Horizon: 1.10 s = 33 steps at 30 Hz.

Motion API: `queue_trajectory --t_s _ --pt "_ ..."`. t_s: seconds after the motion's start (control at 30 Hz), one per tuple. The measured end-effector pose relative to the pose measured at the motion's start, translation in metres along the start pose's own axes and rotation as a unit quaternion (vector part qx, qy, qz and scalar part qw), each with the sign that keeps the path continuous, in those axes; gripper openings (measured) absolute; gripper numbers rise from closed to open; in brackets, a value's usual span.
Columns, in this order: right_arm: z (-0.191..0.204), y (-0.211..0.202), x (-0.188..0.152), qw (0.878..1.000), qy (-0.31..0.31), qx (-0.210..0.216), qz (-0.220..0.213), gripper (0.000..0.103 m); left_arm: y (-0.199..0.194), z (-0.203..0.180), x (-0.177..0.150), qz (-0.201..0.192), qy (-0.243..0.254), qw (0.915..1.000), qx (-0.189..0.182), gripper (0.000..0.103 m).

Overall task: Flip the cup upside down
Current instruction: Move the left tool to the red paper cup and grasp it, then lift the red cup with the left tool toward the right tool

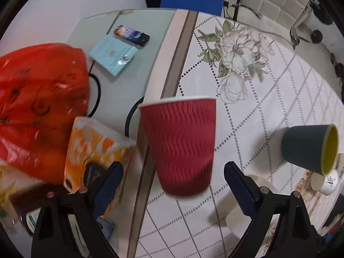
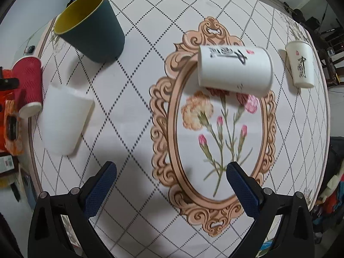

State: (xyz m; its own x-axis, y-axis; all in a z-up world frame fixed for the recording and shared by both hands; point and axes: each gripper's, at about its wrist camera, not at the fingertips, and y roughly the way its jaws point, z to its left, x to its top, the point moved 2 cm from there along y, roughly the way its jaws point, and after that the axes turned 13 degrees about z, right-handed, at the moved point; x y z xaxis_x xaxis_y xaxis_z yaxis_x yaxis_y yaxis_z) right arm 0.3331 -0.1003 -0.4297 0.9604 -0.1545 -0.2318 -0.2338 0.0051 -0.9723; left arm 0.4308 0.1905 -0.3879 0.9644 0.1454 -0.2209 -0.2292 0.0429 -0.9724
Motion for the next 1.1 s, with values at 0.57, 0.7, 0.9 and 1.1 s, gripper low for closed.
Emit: queue_trajectory --t_s 0.57,0.7,0.9,1.1 --pt "0.006 0.001 0.016 1.0 0.007 -0.017 0.008 0.103 0.049 -0.011 0.037 0.022 0.05 0.9955 0.078 0.075" --pt "0.008 -0.001 0.02 1.0 0.012 -0.02 0.007 0.103 0.05 -0.011 0.033 0.017 0.057 0.9952 0.078 0.074" --pt "-0.008 0.004 0.012 1.0 0.012 -0.017 0.002 0.103 0.028 -0.026 0.004 -0.001 0.069 0.9952 0.069 0.074" --pt "-0.013 0.005 0.003 1.0 0.008 -0.007 -0.001 0.103 -0.004 -0.031 -0.037 -0.016 0.079 0.9955 0.051 0.074"
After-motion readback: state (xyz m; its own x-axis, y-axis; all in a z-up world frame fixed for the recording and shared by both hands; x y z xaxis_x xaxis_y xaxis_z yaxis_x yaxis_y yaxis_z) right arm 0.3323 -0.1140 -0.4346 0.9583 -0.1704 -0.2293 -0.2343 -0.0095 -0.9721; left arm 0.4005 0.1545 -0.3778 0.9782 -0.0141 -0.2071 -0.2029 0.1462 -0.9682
